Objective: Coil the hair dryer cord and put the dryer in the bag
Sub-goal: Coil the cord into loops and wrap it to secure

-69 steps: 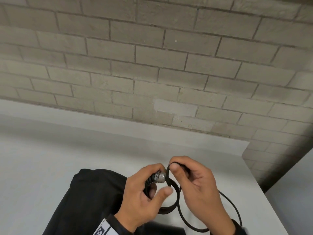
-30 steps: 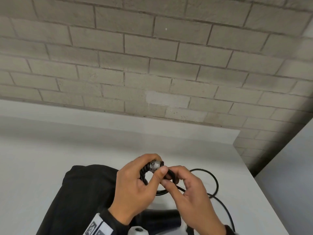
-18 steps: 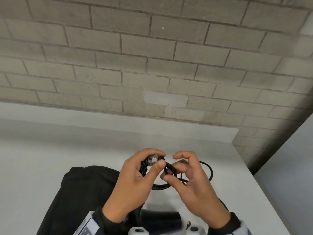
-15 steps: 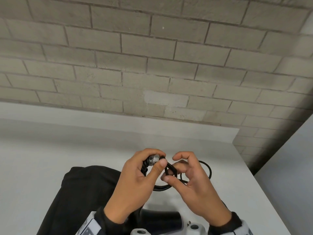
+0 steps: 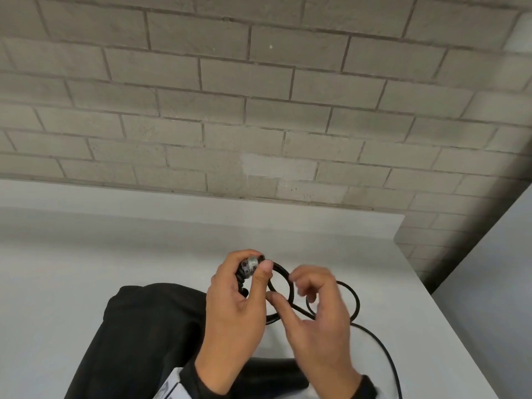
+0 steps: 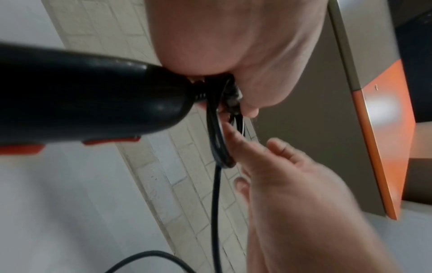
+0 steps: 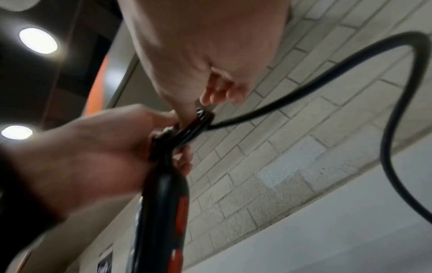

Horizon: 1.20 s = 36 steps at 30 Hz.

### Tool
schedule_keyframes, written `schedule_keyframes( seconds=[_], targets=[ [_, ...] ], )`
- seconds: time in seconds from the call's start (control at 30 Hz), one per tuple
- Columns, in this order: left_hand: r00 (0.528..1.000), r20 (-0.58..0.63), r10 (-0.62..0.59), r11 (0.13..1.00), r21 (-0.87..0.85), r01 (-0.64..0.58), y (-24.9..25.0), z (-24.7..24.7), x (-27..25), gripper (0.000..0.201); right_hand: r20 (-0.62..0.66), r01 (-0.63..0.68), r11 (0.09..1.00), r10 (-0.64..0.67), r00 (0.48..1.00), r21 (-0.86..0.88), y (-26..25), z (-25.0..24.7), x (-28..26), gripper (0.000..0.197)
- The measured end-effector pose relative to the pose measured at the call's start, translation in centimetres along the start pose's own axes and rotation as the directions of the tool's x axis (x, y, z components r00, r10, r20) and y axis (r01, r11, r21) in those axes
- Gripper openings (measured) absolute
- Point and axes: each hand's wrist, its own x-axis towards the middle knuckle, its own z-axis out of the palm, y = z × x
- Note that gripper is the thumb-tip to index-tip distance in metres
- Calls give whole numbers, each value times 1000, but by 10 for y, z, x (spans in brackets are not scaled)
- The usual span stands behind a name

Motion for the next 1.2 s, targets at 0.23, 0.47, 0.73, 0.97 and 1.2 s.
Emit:
schedule_keyframes(
  seconds=[0.23,0.47,0.73,0.97,1.2],
  targets=[
    [980,-170,104,991,97,-88,-7,7,-13,18,86,-50,983,66,994,-178,-7,18,-16,16],
    [955,-208,210,974,127,-187,-13,5,-11,19,419,-607,788,520,744,99,-37,-6,16,17],
    [958,-123,259,963,102,-248,-17,3,-10,38,708,-849,438,496,503,297,-23,-35,40,16],
    [957,-40,286,955,95,-282,-19,-1,-3,16,705,-847,204,479,524,491,-13,-36,30,14],
    [962,-99,253,963,122,-241,-23,-2,2,17,443,-584,722,416,794,369,-3,-22,-6,30]
  ],
)
